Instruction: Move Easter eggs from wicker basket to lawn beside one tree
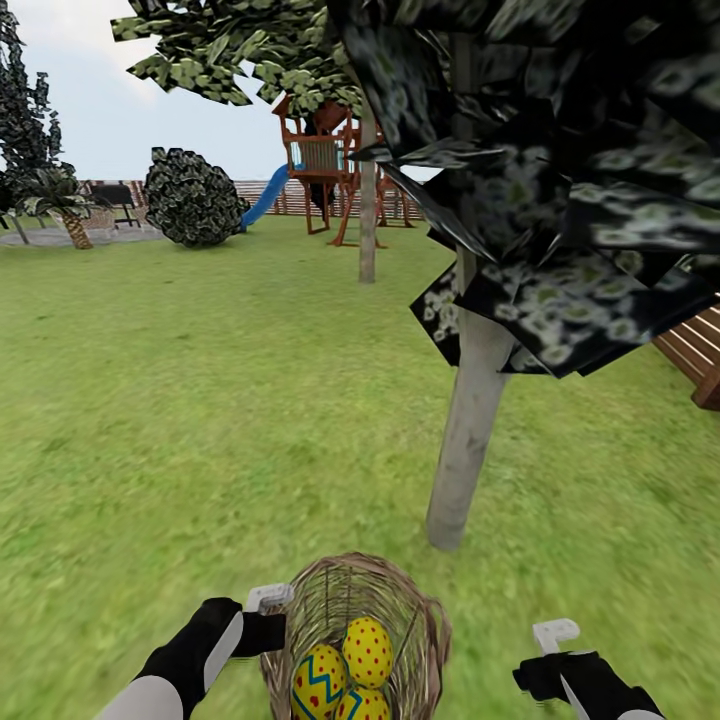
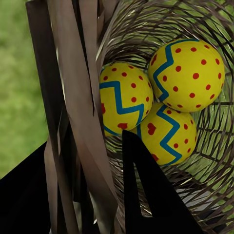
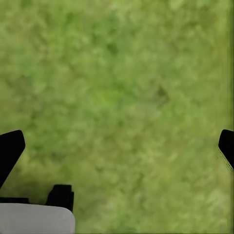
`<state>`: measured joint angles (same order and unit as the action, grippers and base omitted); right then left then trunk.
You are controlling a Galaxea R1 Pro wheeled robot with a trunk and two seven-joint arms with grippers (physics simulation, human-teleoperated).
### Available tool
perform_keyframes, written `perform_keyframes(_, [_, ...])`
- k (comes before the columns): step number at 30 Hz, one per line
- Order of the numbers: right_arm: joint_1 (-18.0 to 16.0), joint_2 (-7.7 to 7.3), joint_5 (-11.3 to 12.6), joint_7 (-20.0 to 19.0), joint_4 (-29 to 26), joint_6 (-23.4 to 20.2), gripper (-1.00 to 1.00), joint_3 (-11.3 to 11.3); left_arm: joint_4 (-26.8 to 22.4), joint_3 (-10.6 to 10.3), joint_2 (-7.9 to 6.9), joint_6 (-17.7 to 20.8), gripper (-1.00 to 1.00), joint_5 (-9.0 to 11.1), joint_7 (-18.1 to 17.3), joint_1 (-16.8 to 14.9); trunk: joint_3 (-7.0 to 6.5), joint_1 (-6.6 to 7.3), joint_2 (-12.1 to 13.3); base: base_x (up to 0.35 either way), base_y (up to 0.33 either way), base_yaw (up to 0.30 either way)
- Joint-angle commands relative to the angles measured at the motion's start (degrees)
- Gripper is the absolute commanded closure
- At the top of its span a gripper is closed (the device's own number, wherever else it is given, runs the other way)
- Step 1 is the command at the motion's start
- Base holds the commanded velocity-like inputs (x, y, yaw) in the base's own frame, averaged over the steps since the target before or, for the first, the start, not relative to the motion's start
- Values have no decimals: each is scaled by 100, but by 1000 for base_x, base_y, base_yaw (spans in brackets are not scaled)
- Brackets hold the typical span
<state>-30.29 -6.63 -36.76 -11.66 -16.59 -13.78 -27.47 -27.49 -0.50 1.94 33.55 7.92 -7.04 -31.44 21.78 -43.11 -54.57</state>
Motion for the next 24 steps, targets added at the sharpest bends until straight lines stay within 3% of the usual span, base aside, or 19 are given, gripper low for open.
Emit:
perform_keyframes(1, [-3, 7, -62, -47, -15, -20, -100, -48, -9, -3, -1, 37, 100, 96, 10, -3, 6, -4, -4, 306, -113, 0])
perform_keyframes(10, [-3, 6, -59, -47, -11, -20, -100, -48, -9, -3, -1, 37, 100, 96, 10, -3, 6, -4, -4, 288, -99, 0])
perform_keyframes(15, [-3, 7, -59, -47, -12, -20, -100, -48, -10, -3, -1, 37, 100, 96, 10, -3, 6, -4, -4, 19, -3, 0])
perform_keyframes(24, [1, 8, -60, -47, -11, -20, -100, -48, -3, -3, -1, -99, 100, 102, 2, -3, 168, -201, -365, 0, 0, 0])
